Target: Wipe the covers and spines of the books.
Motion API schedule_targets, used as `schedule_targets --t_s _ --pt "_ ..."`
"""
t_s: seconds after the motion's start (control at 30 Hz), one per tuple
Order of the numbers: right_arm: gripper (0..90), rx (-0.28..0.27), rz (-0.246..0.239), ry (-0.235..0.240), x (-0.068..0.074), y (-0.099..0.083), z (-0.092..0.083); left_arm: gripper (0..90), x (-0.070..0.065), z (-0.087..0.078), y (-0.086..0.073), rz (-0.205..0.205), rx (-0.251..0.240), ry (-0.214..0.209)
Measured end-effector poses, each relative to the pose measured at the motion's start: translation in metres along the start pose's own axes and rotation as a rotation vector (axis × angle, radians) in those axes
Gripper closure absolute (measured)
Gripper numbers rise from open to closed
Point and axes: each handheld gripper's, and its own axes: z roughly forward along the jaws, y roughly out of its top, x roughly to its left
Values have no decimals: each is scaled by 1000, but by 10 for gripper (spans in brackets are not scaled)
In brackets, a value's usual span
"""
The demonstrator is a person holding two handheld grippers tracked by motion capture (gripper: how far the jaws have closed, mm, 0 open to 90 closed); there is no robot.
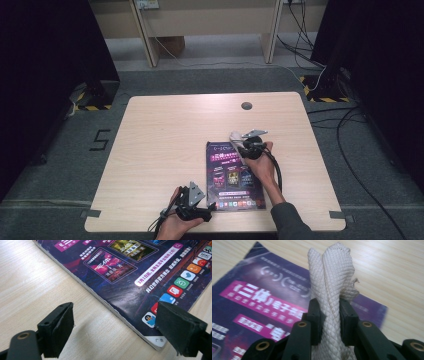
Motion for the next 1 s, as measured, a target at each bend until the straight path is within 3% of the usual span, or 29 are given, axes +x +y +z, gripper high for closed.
schedule_targets --t_s 0.3,0.5,0.63,0.87,1.0 --pt "748 -8 55 -46 -24 -11 -11 150 -1 0 0 1 -3 4" --pt "758 -24 82 -67 -27 -18 -16 151 -1 0 0 3 -4 5" --pt "762 -42 124 -42 -32 -23 -18 151 -1 0 0 4 -4 7" --pt "765 -29 119 -33 -32 -29 -26 151 -1 0 0 4 -6 6" --pt "766 -21 93 -35 -26 -34 -31 151 -1 0 0 3 -6 6"
